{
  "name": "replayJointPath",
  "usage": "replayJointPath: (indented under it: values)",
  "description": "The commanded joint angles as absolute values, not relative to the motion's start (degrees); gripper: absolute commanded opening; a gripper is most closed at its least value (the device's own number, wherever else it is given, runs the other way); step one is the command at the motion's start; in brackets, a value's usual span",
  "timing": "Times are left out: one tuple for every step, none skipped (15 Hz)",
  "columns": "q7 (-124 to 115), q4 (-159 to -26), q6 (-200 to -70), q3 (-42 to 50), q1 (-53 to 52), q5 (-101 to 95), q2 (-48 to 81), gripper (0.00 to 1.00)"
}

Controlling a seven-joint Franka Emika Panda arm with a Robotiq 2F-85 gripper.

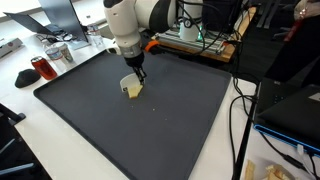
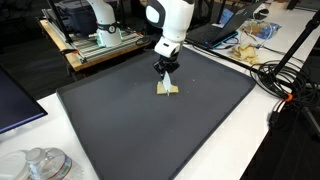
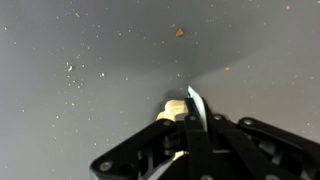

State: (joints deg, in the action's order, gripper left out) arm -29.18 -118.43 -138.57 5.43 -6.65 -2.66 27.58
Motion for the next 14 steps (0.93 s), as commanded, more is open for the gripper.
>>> replayJointPath:
  values:
    - [-29.1,-121.7,-140.7,6.4,-5.9,-1.9,25.0,0.01]
    - [-28.9,-122.5,-141.2,6.6,-5.8,-2.0,24.2,0.01]
    - [-29.4,-123.6,-142.2,7.2,-5.9,-2.3,23.0,0.01]
    - [-29.5,-124.7,-142.9,7.7,-5.9,-2.6,21.8,0.01]
    - [-29.8,-125.7,-143.7,8.2,-6.1,-2.9,20.7,0.01]
    - [-29.8,-126.8,-144.4,8.5,-6.1,-3.1,19.3,0.01]
    - [-30.1,-127.9,-145.0,9.0,-6.2,-3.5,17.8,0.01]
    - [-30.2,-128.7,-145.6,9.2,-6.2,-3.8,16.5,0.01]
    - [-30.4,-129.3,-145.9,9.4,-6.2,-4.1,15.3,0.01]
    - [-30.6,-129.6,-145.8,9.5,-6.2,-4.4,14.3,0.01]
    - [-30.6,-129.6,-145.4,9.4,-6.1,-4.8,13.5,0.01]
    - [-30.9,-129.2,-144.6,9.3,-6.4,-5.7,12.9,0.01]
    - [-31.3,-128.7,-144.1,9.1,-6.6,-6.5,12.4,0.01]
    - [-31.4,-128.3,-143.6,8.8,-6.7,-7.2,12.1,0.01]
